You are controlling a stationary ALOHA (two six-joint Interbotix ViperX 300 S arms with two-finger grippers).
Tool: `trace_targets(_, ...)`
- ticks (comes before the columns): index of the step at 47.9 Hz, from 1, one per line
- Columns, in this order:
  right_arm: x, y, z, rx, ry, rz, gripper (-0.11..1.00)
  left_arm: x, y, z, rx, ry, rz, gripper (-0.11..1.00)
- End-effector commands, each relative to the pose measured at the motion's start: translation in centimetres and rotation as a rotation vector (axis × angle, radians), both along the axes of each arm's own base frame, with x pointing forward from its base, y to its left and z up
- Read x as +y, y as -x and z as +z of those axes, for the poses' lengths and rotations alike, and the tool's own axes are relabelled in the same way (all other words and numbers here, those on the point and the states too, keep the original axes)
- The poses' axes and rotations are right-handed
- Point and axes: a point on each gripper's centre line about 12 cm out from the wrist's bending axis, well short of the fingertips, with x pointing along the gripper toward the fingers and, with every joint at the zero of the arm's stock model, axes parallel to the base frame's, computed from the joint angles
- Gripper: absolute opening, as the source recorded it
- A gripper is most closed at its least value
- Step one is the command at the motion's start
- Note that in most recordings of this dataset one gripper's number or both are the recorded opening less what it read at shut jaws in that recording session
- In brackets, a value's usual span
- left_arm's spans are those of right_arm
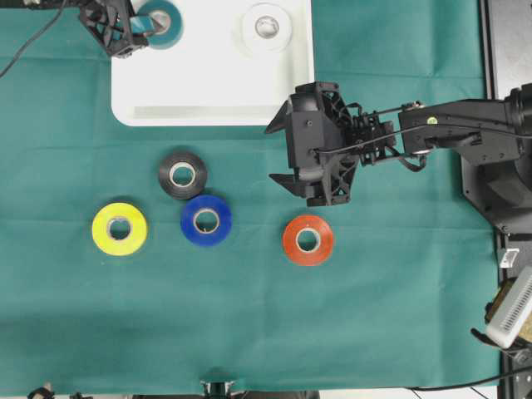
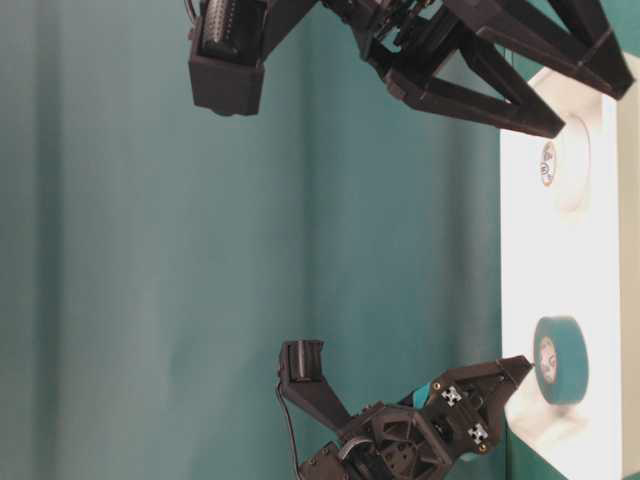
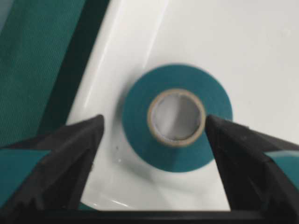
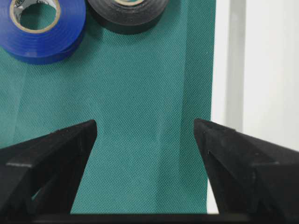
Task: Put the tape alternately from left to right into the white case.
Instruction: 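Carry the teal roll to the tray's left side and release, then withdraw the left gripper from the tray to its side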
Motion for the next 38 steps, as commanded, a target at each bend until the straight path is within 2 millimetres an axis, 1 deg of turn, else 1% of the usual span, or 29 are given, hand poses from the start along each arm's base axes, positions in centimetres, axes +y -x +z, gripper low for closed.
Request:
trace_targets(1, 0.1, -0.5, 1.0, -0.035, -0.001, 0.006, 0.84, 0.3, -0.3, 1.2, -0.035, -0.023, 0.002, 0.99)
trace_targets(16, 0.1, -0.4, 0.9, -0.033, 0.000, 0.007, 0.84, 0.3, -0.3, 1.3, -0.036, -0.024, 0.002, 1.00)
trace_targets(22, 0.1, -0.4, 0.9, -0.032, -0.001, 0.006, 0.84, 0.1, -0.3, 1.8, -0.048, -0.027, -0.001, 1.00)
trace_targets(30, 0.1, -0.4, 0.9, -0.032, -0.001, 0.006, 0.84, -1.5, -0.4, 3.0, -0.074, -0.038, -0.035, 1.00)
trace_targets(38, 0.1, -0.4, 0.9, -0.032, 0.000, 0.007, 0.84, -4.0, -0.2, 3.9, -0.092, -0.043, -0.091, 1.00)
